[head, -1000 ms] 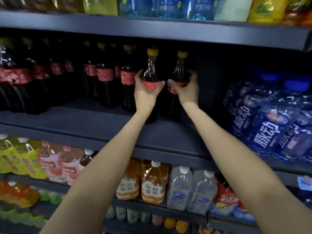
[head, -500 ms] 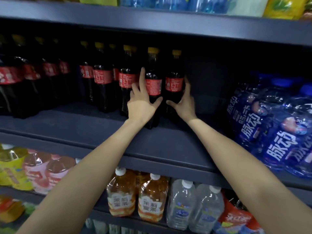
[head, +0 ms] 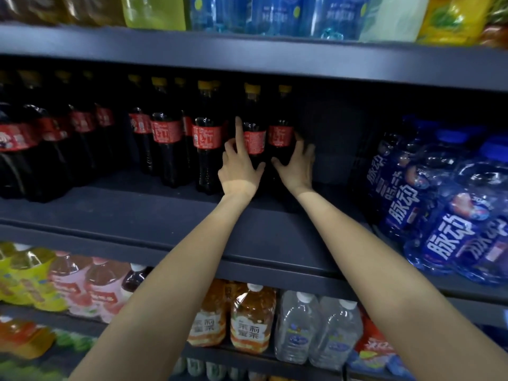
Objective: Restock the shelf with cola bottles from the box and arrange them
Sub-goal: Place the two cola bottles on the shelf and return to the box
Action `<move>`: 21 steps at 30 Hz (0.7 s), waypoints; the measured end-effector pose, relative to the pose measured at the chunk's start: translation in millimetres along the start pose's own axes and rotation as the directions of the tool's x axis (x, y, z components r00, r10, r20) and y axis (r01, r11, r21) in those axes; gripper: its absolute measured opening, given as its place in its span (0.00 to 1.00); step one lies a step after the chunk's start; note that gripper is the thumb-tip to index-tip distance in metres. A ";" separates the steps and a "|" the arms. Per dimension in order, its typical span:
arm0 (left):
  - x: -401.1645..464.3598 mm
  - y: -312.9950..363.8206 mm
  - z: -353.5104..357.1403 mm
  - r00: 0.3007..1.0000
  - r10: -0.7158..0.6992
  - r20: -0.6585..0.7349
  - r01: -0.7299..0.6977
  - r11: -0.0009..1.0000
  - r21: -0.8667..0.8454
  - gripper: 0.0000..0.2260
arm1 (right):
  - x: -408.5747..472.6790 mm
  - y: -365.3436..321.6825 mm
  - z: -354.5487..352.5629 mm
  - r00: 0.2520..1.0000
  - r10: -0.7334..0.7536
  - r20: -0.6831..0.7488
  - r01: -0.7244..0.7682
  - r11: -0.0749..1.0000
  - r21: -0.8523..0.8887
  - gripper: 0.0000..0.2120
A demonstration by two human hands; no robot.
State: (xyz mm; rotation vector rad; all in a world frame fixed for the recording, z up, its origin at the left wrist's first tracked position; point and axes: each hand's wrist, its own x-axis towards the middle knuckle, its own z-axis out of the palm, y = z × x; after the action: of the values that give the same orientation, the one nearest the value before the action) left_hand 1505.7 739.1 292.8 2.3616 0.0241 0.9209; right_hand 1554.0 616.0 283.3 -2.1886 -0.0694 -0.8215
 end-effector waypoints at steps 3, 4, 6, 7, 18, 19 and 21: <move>-2.3 7.3 -12.8 0.991 -0.032 0.133 0.038 0.998 -0.048 0.46 | -8.6 -13.8 -21.5 0.998 -0.053 -0.023 0.051 0.994 -0.099 0.26; -2.6 10.9 -18.9 0.980 -0.059 0.189 0.072 0.995 -0.064 0.46 | -13.1 -19.1 -29.7 0.996 -0.080 -0.027 0.077 0.991 -0.111 0.23; -3.5 19.7 -33.1 0.940 -0.145 0.310 0.178 0.981 -0.082 0.46 | -27.0 -29.9 -47.1 0.991 -0.120 -0.065 0.116 0.991 -0.066 0.17; -5.5 24.5 -41.0 0.911 -0.190 0.367 0.234 0.969 -0.079 0.45 | -37.2 -36.7 -57.7 0.989 -0.119 -0.092 0.117 0.993 -0.031 0.16; -166.2 78.6 -129.9 0.984 -0.006 0.180 0.109 0.814 -0.570 0.03 | -209.6 -37.6 -199.4 0.831 -0.437 -0.345 0.327 0.884 -0.333 0.07; -191.3 85.1 -134.3 0.990 0.013 0.139 0.079 0.768 -0.635 0.03 | -237.7 -29.7 -216.2 0.852 -0.404 -0.332 0.289 0.893 -0.345 0.07; -243.5 98.1 -139.6 0.992 0.034 0.118 0.063 0.683 -0.728 0.04 | -297.4 -14.5 -252.9 0.903 -0.308 -0.298 0.183 0.906 -0.383 0.08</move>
State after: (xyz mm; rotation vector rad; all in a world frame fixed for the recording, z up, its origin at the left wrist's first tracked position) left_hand 1215.3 677.3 277.8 1.6389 -0.3227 0.6051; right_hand 1179.4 512.5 243.6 -2.3472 -0.0275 -1.4609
